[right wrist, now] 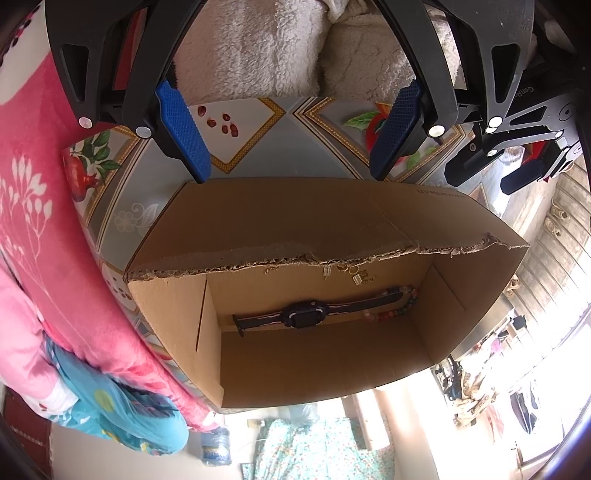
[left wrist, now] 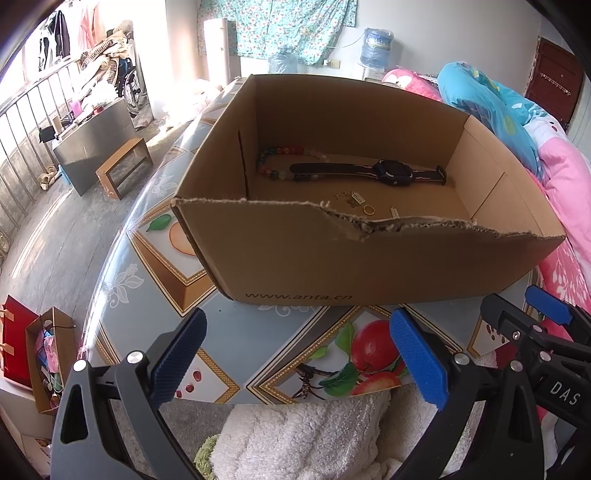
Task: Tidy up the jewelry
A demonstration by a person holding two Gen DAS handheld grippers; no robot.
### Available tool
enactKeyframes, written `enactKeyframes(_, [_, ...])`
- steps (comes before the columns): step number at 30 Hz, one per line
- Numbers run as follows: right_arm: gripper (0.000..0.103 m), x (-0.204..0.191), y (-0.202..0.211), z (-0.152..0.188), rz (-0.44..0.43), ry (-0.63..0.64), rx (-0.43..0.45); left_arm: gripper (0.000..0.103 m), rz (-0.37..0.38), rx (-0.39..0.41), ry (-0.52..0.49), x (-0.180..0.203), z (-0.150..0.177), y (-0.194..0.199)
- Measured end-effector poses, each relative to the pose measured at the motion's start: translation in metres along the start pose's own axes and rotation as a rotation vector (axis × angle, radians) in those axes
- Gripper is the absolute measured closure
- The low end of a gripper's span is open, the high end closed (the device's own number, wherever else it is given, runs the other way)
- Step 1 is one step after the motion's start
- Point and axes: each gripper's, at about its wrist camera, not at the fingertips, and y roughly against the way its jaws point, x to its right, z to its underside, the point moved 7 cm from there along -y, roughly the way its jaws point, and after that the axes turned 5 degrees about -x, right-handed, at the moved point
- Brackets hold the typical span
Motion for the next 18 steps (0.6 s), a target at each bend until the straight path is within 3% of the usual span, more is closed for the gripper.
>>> enactKeyframes(18, [0.019, 0.0006, -0.0014, -0.0002, -0.005, -0.005, -0.003, 0.006, 0.000, -0.005, -0.011, 0.0024, -0.0027, -0.0018])
